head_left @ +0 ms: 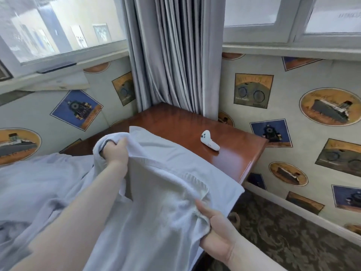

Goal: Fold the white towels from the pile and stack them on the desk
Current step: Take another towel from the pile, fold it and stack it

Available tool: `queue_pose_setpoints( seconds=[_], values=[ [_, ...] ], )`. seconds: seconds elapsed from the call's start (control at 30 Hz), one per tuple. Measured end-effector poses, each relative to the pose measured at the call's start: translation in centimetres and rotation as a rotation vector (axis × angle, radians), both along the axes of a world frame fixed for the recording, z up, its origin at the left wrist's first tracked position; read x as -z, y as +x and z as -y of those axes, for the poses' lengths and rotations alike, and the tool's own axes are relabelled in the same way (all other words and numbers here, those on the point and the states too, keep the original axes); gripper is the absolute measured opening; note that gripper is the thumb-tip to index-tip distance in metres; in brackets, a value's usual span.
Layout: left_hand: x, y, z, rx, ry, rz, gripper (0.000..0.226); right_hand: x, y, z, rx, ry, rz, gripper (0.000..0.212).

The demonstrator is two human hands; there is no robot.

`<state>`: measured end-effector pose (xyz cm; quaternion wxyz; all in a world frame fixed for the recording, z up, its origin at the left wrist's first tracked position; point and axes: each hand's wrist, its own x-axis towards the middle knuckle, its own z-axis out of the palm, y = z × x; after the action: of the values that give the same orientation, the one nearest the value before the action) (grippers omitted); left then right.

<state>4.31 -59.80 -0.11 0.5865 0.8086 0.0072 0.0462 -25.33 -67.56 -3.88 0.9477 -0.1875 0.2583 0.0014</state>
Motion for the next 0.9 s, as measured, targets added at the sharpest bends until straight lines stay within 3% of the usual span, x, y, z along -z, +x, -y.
queue_pose_setpoints(
  seconds=[0.17, 0.3, 0.37, 0.47, 0.57, 0.67, 0.8, 0.9],
  values=[
    [-2.3, 2.3, 4.1, 0.045, 0.372, 0.201, 0.034, 0.3, 0.0, 5.7, -0.047, 0.040, -0.017, 0.029],
    [-6.2, 4.7, 10.2, 0.290, 0.690, 0.408, 0.015, 0.2, 1.3, 9.6, -0.023, 0.088, -0.001, 0.027],
    [-6.6, 6.0, 14.1, 0.409, 0.781, 0.431, 0.018, 0.8, 2.3, 11.5, -0.013, 0.090, -0.022, 0.030],
    [-3.0, 6.4, 19.5, 0.682, 0.780, 0.184, 0.035, 3.9, 3.7, 14.4, 0.010, -0.058, -0.160, 0.030],
    [4.3, 3.4, 21.2, 0.804, 0.815, -0.132, 0.064, 7.0, 3.8, 16.6, -0.087, -0.460, -0.507, 0.020],
    [11.7, -2.4, 19.4, 0.860, 1.041, -0.107, 0.061, 10.0, 2.8, 18.8, -0.198, -0.769, -0.713, 0.033],
    [16.4, -9.8, 16.3, 0.882, 0.790, 0.015, 0.047, 11.3, 2.6, 20.3, -0.189, -0.854, -0.621, 0.078],
    [16.7, -15.0, 15.1, 0.864, 0.587, 0.007, 0.034, 12.1, 3.1, 20.4, -0.312, -1.125, -0.627, 0.079]
  ],
)
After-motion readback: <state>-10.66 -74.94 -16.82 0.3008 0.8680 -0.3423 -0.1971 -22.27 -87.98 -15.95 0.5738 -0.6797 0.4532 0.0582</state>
